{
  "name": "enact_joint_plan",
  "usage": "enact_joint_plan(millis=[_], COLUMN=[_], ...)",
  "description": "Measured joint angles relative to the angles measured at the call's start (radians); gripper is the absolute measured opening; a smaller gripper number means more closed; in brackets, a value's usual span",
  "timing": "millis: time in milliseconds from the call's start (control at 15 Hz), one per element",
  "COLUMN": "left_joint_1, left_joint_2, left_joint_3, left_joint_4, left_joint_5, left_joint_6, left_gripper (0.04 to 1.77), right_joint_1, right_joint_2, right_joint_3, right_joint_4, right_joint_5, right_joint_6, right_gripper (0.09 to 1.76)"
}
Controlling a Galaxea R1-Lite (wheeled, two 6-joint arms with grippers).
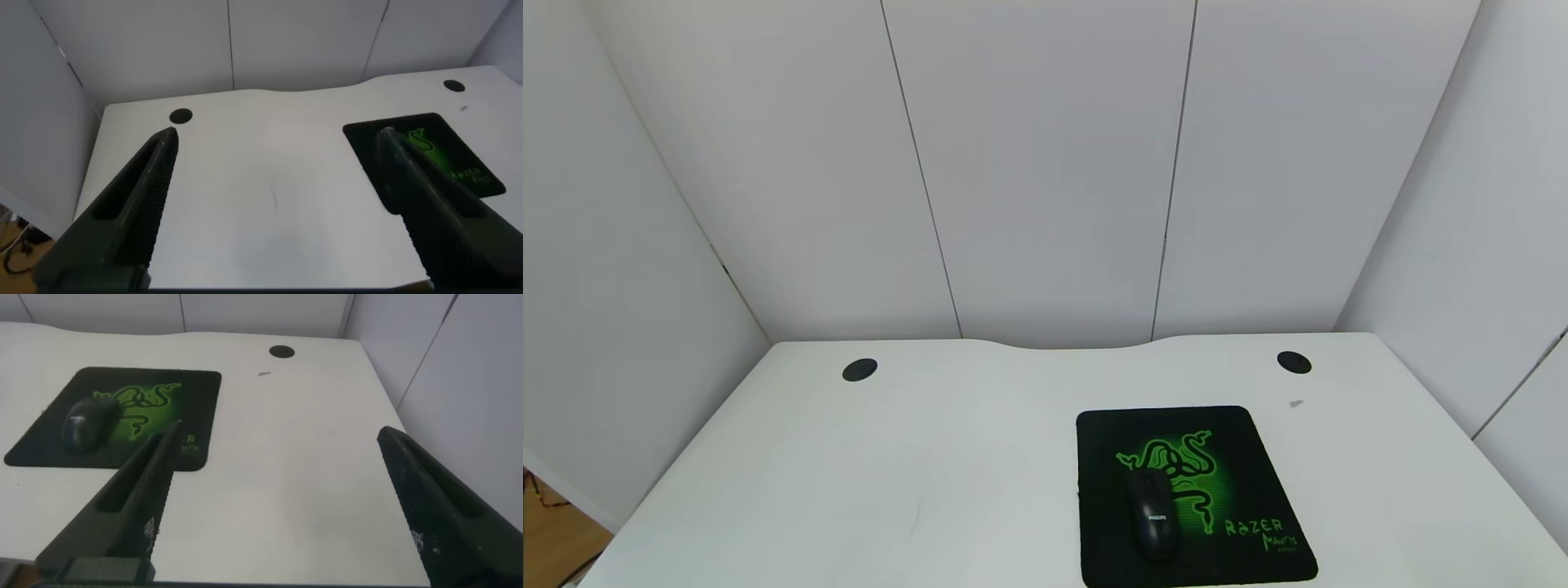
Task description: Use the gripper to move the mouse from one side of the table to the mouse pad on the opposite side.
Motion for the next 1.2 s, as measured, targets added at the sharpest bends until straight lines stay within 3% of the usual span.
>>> enact_joint_plan(millis=[800, 1000, 1200], left_joint_1=[-0.027, -0.029, -0.030], left_joint_2=[-0.380, -0.453, -0.483], left_joint_3=[0.039, 0.080, 0.202], left_joint_4=[-0.023, -0.131, -0.297], left_joint_5=[0.010, 0.002, 0.014], left_joint_6=[-0.001, 0.010, 0.019], left_gripper=[1.72, 1.72, 1.72], right_joint_1=[0.000, 0.000, 0.000], right_joint_2=[0.000, 0.000, 0.000], right_joint_3=[0.000, 0.000, 0.000], right_joint_4=[0.000, 0.000, 0.000], right_joint_5=[0.000, 0.000, 0.000], right_joint_6=[0.000, 0.000, 0.000], right_gripper=[1.71, 1.71, 1.71])
